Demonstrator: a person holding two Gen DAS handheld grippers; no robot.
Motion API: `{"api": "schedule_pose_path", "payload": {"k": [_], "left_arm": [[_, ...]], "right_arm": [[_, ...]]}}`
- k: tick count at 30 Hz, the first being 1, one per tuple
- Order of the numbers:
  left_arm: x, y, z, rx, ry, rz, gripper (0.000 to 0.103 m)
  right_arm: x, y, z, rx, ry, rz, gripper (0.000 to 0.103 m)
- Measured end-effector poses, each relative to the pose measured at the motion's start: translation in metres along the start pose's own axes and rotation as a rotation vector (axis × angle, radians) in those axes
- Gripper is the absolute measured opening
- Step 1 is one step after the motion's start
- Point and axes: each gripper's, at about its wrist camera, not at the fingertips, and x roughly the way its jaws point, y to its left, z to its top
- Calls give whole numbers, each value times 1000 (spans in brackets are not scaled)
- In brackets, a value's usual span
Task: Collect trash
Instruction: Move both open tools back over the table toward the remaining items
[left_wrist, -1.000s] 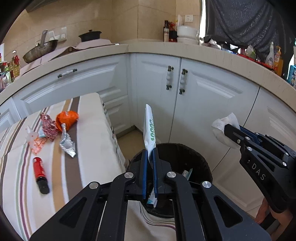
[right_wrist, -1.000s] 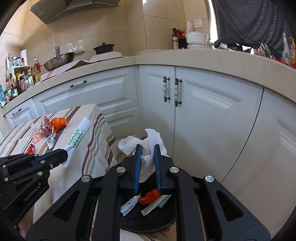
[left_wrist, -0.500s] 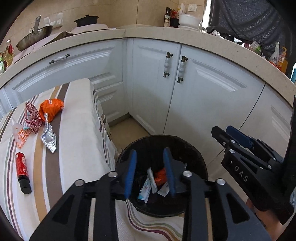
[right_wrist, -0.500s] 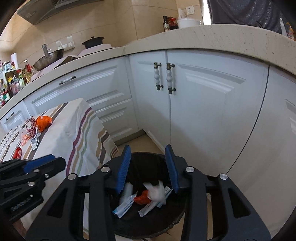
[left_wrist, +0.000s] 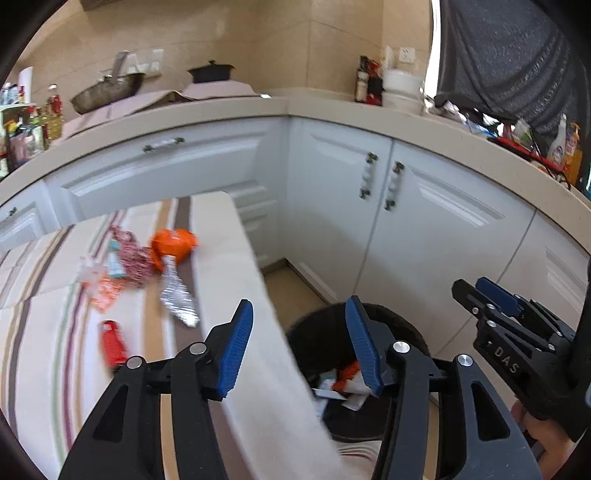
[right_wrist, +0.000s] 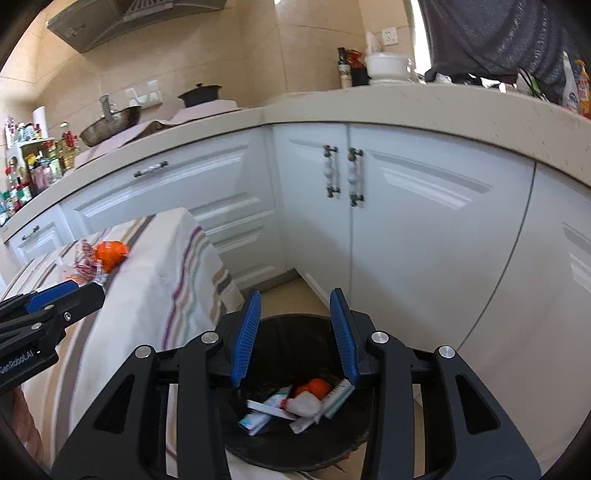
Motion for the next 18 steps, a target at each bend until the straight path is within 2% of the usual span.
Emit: {"api": "schedule_pose_path", "payload": {"k": [8,18], "left_arm": [[-32,53,-2,-63,-66,102,58],[-68,129,-24,-159,-79,241,62]], "right_arm": [[-11,58,8,-59,-18,109,39],[-17,148,1,-165,11,268,39]]}}
